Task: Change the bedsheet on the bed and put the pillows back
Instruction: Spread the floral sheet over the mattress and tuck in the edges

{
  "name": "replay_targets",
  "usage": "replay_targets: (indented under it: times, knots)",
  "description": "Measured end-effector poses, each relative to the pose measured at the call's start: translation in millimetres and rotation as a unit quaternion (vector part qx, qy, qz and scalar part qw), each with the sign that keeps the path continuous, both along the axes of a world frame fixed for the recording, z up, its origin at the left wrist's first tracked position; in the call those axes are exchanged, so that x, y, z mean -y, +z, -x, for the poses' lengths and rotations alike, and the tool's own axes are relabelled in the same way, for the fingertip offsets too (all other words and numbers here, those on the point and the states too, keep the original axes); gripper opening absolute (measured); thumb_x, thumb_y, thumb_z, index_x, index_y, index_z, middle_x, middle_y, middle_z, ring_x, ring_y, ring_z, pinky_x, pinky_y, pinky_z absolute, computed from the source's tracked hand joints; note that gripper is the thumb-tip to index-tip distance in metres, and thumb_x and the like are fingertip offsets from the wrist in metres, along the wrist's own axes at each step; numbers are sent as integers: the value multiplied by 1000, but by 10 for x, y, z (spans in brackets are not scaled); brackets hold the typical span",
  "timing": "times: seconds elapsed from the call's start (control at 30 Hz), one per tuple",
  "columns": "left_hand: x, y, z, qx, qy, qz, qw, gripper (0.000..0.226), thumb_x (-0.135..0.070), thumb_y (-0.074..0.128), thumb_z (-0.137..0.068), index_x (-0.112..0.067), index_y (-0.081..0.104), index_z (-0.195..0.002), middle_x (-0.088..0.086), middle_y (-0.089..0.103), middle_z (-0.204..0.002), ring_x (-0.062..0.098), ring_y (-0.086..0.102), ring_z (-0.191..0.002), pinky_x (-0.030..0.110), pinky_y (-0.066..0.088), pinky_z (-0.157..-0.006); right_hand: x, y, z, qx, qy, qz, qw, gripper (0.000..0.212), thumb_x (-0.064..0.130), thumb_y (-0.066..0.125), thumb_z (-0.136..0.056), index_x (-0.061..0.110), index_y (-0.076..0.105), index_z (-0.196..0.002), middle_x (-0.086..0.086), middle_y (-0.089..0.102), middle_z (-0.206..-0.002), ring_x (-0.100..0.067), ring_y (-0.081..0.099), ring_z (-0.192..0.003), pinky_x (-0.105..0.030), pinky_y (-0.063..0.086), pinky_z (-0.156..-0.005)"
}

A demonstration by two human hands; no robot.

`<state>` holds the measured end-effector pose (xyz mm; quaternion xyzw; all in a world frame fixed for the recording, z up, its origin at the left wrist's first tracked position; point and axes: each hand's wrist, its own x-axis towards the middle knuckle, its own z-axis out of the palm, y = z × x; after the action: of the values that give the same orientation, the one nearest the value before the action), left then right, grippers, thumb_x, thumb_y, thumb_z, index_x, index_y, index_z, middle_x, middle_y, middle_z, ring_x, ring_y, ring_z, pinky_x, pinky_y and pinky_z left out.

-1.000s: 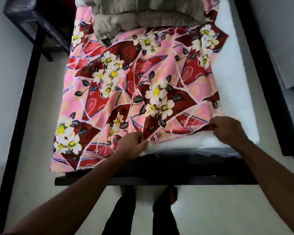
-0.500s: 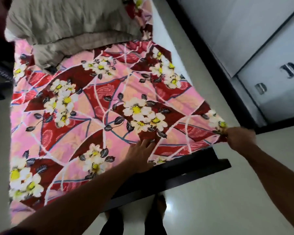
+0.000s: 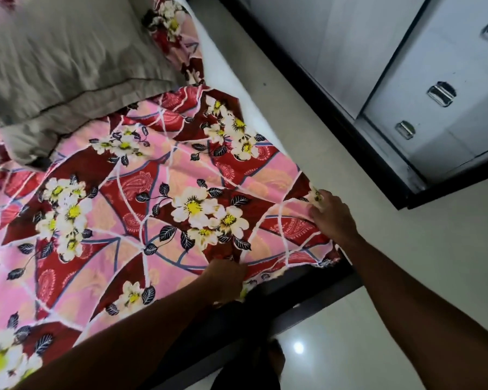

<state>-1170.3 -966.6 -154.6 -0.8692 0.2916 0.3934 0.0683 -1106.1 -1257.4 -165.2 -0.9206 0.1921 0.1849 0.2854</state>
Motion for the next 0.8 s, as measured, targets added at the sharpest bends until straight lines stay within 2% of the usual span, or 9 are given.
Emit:
replay_targets:
  times: [0.07, 0.2, 0.3, 0.37, 0.53, 0.6, 0.67, 0.73, 0.8]
  knots:
    - [-13, 9, -42, -18, 37, 34, 999, 32, -36, 52, -97, -13, 57, -119, 7, 71, -101, 25, 69, -88, 33, 54, -69, -143, -63, -146, 11, -15, 22, 1000, 54, 52, 52, -96, 22, 45, -141, -15, 54, -132, -39, 51, -122, -49, 46, -97]
    - [-14, 28, -223, 45, 154, 177, 971, 25, -42, 45, -96, -22, 59, -100, -2, 69, -89, 18, 66, -76, 31, 54, -66, -157, -184, -420, 44, -17, 50, 998, 37, 52, 50, -98, 20, 56, -116, -13, 62, -116, -36, 59, -110, -44, 49, -87]
    - [52, 61, -439, 91, 226, 245, 938, 17, -39, 53, -94, -25, 56, -104, -6, 64, -95, 11, 60, -79, 31, 52, -66, 28, -268, -520, 69, 68, 82, 992, 24, 39, 44, -103, 17, 53, -101, -11, 65, -100, -37, 64, -95, -40, 48, -73]
    - [124, 73, -599, 133, 240, 264, 925, 24, -42, 55, -91, -25, 54, -109, -5, 61, -98, 14, 57, -84, 30, 47, -65, 195, -313, -488, 113, 98, 122, 981, 21, 35, 43, -103, 16, 50, -96, -9, 62, -89, -36, 65, -84, -38, 45, -65]
    - [621, 103, -980, 184, 237, 250, 921, 45, -49, 55, -88, -23, 53, -125, 0, 58, -114, 21, 57, -101, 34, 49, -75, 598, -410, -373, 177, 85, 142, 970, 23, 32, 36, -105, 17, 47, -91, -7, 55, -78, -35, 63, -66, -35, 42, -52]
    - [962, 130, -1163, 167, 233, 223, 932, 53, -51, 55, -89, -25, 46, -135, 1, 55, -125, 24, 57, -109, 36, 50, -81, 822, -459, -474, 171, 83, 109, 976, 21, 33, 37, -104, 19, 47, -92, -6, 57, -78, -35, 64, -67, -33, 39, -54]
    - [1256, 122, -1342, 131, 274, 191, 933, 59, -53, 57, -90, -25, 41, -140, 4, 52, -134, 26, 56, -115, 38, 50, -86, 1019, -474, -600, 158, 87, 76, 981, 26, 41, 32, -103, 21, 45, -95, -5, 59, -82, -35, 64, -73, -36, 43, -58]
    - [1498, 60, -1465, 122, 342, 156, 918, 56, -57, 60, -88, -20, 47, -128, 7, 58, -125, 29, 60, -111, 36, 48, -81, 1152, -467, -664, 140, 116, 62, 981, 34, 45, 28, -102, 20, 50, -97, -6, 61, -85, -35, 64, -75, -38, 46, -60]
    - [1694, 2, -1521, 133, 366, 98, 916, 56, -66, 59, -85, -18, 53, -114, 7, 66, -112, 32, 64, -104, 35, 46, -75, 1193, -454, -582, 126, 155, 33, 979, 42, 46, 30, -96, 15, 58, -98, -9, 64, -86, -36, 66, -75, -39, 49, -60]
